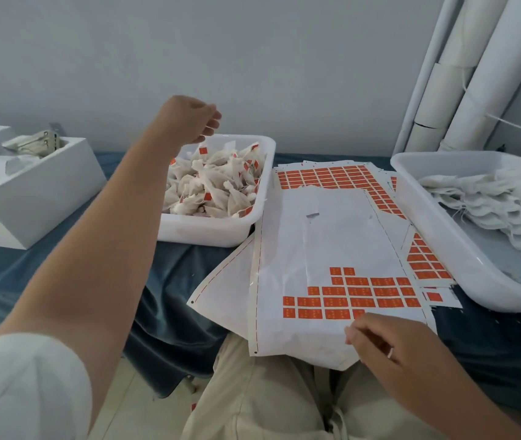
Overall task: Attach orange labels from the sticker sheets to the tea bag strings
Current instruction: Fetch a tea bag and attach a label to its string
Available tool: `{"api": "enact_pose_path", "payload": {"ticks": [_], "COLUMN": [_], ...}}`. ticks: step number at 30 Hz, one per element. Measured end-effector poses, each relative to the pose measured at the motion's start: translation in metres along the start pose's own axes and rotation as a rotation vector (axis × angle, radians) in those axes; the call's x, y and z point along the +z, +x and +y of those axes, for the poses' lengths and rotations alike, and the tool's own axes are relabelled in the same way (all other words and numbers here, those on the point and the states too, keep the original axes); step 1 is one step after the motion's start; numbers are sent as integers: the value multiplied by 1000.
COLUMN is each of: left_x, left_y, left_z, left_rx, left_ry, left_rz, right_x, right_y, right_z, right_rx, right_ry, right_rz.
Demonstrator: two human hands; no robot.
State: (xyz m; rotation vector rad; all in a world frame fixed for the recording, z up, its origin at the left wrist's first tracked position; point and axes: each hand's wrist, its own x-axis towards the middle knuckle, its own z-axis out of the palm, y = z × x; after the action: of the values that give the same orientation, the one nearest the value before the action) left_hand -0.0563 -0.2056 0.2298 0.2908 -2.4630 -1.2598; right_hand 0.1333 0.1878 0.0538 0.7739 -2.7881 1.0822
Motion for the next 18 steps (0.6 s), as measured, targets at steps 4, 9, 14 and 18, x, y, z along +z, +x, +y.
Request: {"api": "enact_pose_path", "payload": {"ticks": [4, 9, 14, 18], "left_x": [29, 106, 165, 176], "left_y": [-42, -163, -267, -284], "left_z": [14, 3, -20, -32], "left_rx": [142, 334, 378, 354], "left_ry": [78, 189, 134, 46], "left_rz": [30, -96, -390, -409], "right_x": [-4, -13, -49, -104], "right_y": [0, 1, 2, 17], "right_z": [-2, -4, -2, 22], "right_rx": [13, 47, 296, 394], "right_ry": [8, -11, 318, 348], "right_rz": [13, 83, 229, 628]}}
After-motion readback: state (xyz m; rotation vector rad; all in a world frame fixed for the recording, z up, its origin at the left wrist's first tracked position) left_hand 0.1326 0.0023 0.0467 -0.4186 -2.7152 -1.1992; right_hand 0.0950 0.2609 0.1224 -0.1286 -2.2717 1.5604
